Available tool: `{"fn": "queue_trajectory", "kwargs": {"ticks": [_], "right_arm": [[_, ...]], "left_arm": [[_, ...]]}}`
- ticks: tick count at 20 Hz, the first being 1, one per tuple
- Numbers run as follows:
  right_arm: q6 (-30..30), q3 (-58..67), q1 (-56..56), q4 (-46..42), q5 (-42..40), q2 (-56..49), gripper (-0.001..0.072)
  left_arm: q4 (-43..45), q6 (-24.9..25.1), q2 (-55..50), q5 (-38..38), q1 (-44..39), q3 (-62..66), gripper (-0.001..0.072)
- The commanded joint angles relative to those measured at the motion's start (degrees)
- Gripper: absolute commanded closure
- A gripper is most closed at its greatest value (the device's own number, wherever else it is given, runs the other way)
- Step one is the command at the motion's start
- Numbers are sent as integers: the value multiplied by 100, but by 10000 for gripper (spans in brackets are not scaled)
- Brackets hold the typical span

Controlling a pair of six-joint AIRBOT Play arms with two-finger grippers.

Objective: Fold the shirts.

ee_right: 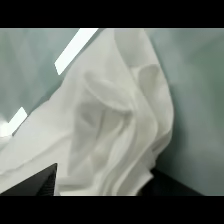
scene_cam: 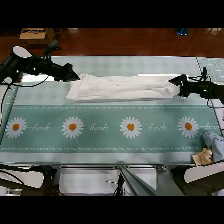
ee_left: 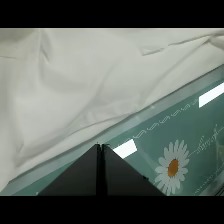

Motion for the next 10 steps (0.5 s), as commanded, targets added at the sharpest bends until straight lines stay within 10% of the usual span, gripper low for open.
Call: {"fn": "queue_trajectory", "kwargs": {"ticks": [1, 3, 6, 10], "right_arm": [[-420, -2, 323, 994, -671, -114, 116], [-275, -2, 494, 1113, -1047, -114, 204], [-295, -2, 730, 1117, -1488, -114, 659], [-428, -2, 765, 1047, -1019, 2, 674]], "left_arm": [[2, 0, -15, -9, -4, 0, 684], [2, 2, -31, -9, -17, 0, 684], [2, 2, -57, -31, -59, 0, 685], [0, -2, -81, -153, -129, 0, 685]]}}
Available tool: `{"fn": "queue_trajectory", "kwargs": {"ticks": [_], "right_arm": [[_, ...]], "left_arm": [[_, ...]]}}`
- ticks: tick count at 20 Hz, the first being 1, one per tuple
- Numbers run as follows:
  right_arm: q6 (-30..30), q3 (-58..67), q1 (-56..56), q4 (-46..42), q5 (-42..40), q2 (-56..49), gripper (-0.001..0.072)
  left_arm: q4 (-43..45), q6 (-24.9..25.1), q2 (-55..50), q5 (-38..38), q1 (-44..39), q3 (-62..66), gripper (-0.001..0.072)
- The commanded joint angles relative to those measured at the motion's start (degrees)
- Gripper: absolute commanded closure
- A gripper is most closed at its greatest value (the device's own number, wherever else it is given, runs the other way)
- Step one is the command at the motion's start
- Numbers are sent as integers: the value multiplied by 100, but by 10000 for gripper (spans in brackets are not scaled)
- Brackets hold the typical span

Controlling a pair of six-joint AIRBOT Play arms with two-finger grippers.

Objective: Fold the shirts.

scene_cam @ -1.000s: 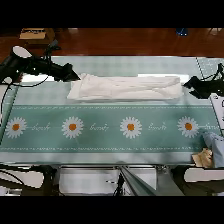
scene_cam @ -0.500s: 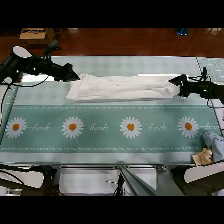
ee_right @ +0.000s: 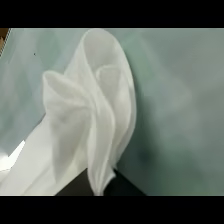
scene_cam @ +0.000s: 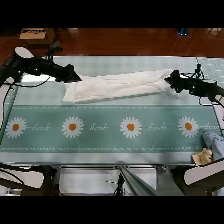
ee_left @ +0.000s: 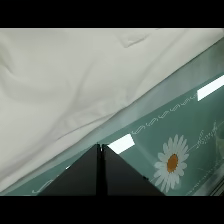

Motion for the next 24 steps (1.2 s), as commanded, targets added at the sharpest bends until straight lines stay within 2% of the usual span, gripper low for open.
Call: {"fn": "queue_trajectory", "kwargs": {"ticks": [1, 4, 6, 11, 15, 20, 24], "right_arm": [[-92, 4, 66, -109, 382, 181, 674], [9, 4, 68, -638, 868, 686, 674], [236, 4, 68, -935, 1113, 1137, 674], [1034, 4, 74, -2100, 1810, 2398, 674], [1467, 4, 74, -3101, 2605, 3158, 674], [1794, 4, 72, -3314, 3075, 3982, 674], [1998, 4, 74, -3311, 3110, 4489, 674]], "left_arm": [[-70, -4, -11, -70, -92, 0, 685], [-505, -26, -13, 31, -400, 0, 685], [-673, -81, -17, 378, -774, -15, 685], [-767, -804, -374, 1565, -1930, -13, 685], [-1576, -831, -977, 1899, -2765, -13, 685], [-1897, -822, -1255, 2334, -3335, -11, 685], [-2280, -826, -1532, 2352, -3689, -11, 685]]}}
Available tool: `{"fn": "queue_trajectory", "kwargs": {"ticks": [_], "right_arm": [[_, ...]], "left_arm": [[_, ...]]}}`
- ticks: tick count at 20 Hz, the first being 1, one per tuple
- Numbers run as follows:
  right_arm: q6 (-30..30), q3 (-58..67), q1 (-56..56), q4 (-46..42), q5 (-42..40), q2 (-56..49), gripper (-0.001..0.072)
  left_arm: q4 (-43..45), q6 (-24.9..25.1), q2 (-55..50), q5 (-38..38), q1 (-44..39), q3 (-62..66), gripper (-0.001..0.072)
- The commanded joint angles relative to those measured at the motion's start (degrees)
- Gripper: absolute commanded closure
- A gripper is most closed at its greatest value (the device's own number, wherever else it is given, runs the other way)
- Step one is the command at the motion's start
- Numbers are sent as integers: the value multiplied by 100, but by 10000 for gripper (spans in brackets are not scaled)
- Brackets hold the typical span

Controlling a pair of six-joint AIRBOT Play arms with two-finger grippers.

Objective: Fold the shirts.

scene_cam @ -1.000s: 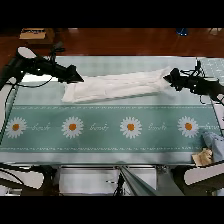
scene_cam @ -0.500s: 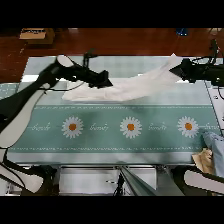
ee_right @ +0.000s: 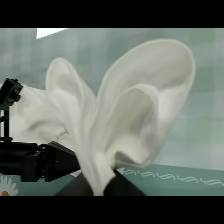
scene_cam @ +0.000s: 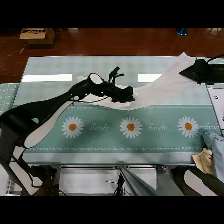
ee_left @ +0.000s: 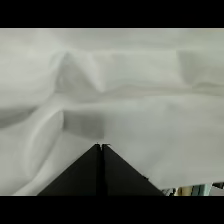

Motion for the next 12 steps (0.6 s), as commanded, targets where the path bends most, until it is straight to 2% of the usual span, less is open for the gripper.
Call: {"fn": "queue_trajectory", "kwargs": {"ticks": [1, 4, 6, 8, 10, 12], "right_arm": [[232, 7, 4, -81, 144, 457, 674], [315, 7, 2, -85, 295, 562, 674], [315, 7, 2, -162, 420, 562, 674], [337, 7, 4, -284, 494, 562, 674], [481, 7, 116, -343, 457, 555, 674], [584, -55, 688, -656, 177, 553, 674]], "left_arm": [[-688, 22, -308, 85, -439, 2, 685], [-1862, 660, -485, 474, -820, 2, 686], [-2151, 669, -437, 785, -776, 4, 687], [-1888, 977, -249, 629, -378, 2, 689], [-1060, 1019, 142, 282, 254, 0, 690], [-90, 1016, 715, -28, 988, 0, 690]]}}
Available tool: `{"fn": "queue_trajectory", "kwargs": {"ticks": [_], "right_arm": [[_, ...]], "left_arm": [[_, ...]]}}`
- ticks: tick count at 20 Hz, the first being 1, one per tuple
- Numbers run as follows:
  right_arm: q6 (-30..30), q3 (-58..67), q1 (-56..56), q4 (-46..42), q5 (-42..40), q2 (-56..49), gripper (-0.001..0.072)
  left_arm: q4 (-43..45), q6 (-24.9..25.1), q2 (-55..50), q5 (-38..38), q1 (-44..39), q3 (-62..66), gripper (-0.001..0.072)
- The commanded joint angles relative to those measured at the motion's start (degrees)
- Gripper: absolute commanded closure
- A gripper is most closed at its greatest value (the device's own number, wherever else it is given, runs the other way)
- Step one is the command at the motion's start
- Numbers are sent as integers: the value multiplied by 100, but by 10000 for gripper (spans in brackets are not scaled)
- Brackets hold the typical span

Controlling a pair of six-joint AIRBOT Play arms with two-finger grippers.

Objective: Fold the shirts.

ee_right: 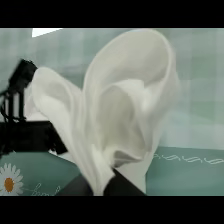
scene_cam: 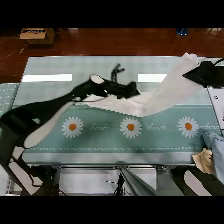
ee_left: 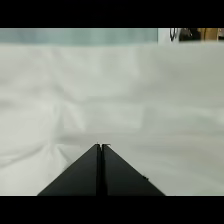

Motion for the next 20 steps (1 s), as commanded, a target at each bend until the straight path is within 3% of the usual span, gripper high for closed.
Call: {"fn": "queue_trajectory", "kwargs": {"ticks": [1, 6, 10, 14, 20], "right_arm": [[310, -133, 852, -575, -518, -7, 674], [1016, -518, 2693, -1027, -2872, -883, 674], [1023, -516, 3923, -61, -5097, -2208, 674], [1021, -516, 4916, 776, -6293, -3163, 674], [1016, -516, 5842, 809, -7401, -3580, 673]], "left_arm": [[1384, 142, 848, -525, 1121, 0, 689], [1799, 247, 2441, -1639, 3130, 2, 688], [1895, 286, 3357, -2249, 4201, 0, 687], [1930, 297, 3932, -2791, 4538, 2, 687], [1928, 372, 4291, -3154, 4538, 0, 687]]}}
